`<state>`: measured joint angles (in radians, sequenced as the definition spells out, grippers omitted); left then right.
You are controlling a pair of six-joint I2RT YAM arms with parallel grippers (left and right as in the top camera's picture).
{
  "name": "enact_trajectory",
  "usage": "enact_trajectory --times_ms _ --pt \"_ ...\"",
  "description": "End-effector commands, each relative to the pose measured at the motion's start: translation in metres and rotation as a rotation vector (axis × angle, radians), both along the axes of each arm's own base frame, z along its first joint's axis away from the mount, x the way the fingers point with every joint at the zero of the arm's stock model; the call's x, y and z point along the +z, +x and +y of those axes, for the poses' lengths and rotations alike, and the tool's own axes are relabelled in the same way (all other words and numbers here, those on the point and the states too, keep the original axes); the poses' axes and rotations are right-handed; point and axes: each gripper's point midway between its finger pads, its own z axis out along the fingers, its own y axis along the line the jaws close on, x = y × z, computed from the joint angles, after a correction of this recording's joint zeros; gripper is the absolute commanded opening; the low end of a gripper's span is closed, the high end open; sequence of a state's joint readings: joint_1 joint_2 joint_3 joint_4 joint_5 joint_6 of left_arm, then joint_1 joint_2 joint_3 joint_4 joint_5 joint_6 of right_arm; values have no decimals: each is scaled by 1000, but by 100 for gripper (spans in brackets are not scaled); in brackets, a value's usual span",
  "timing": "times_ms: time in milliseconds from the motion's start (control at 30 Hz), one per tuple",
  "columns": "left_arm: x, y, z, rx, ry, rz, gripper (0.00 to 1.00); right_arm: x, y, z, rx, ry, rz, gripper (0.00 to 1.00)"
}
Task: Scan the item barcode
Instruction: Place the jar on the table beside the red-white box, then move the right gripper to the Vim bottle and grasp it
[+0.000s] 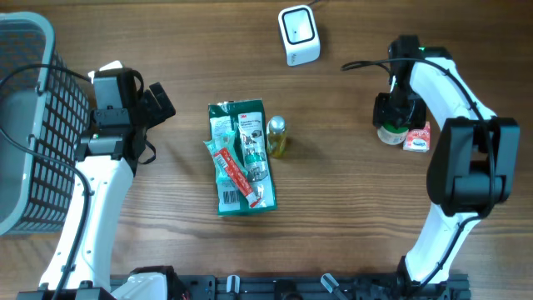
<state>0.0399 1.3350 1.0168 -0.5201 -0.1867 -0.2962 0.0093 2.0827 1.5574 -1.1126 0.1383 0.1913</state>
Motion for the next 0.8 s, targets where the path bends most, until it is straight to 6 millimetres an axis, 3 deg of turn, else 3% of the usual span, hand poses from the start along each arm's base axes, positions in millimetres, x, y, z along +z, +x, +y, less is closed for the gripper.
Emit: enact_trajectory --times_ms 0,67,267,367,433,500,567,633,767 --pt "6 1 3 1 16 -13 100 26 10 15 6 97 -95 63" --pt "6 1 3 1 15 -13 100 26 9 16 6 107 -95 85" --pt "6 1 3 1 16 -13 100 27 9 14 1 93 -93 85" --pt "6 1 3 1 15 -13 100 60 33 7 3 51 -176 85" --pt "6 1 3 1 16 -13 100 100 49 11 11 60 -254 85" --pt "6 1 3 1 16 -13 100 144 54 40 53 168 -322 81" --pt "6 1 3 1 16 -13 100 167 47 83 114 318 -339 79" --pt "6 1 3 1 16 -13 100 177 36 129 180 433 -331 79" --pt "6 1 3 1 16 -13 100 178 12 219 268 451 -318 79"
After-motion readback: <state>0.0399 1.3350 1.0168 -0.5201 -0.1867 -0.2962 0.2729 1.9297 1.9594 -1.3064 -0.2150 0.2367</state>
